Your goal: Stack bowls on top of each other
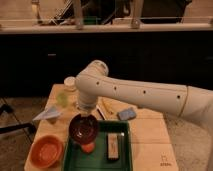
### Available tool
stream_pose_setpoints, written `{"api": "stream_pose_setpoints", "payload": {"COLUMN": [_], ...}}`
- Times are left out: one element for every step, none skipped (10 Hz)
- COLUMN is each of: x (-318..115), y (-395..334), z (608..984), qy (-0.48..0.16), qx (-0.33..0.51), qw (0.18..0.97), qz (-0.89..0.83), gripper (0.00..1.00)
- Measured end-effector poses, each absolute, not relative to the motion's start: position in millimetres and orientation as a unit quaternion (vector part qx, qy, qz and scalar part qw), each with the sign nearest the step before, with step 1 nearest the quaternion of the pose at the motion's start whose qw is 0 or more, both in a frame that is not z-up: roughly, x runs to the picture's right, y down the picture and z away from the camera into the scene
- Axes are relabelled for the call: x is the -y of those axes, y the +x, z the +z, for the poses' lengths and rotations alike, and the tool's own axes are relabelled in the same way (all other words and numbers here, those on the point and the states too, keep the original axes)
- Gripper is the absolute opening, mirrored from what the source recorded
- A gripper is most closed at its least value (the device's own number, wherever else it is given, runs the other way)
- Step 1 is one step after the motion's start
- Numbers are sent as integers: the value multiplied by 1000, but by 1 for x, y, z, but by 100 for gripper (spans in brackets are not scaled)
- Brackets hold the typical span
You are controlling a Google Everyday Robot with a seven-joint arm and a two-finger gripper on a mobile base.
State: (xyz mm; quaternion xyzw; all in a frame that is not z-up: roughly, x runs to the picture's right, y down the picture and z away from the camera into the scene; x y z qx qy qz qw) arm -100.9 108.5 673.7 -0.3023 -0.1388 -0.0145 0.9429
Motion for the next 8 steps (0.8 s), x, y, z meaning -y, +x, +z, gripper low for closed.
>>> {"api": "stream_pose_setpoints", "payload": {"x": [-109,-110,-112,-115,-117,-120,-125,-130], "y": [-102,-113,-128,-147,-168,-187,-207,-218], "z": [673,671,668,665,662,659,656,655], "qy": [-303,-305,-306,-309,-310,-313,-320,-325], "qx": [139,143,146,148,152,155,159,162], "qw": [943,942,941,939,938,937,934,931], "qz": [-14,-17,-20,-23,-26,-28,-31,-34], "gripper": [0,0,0,0,0,0,0,0]}}
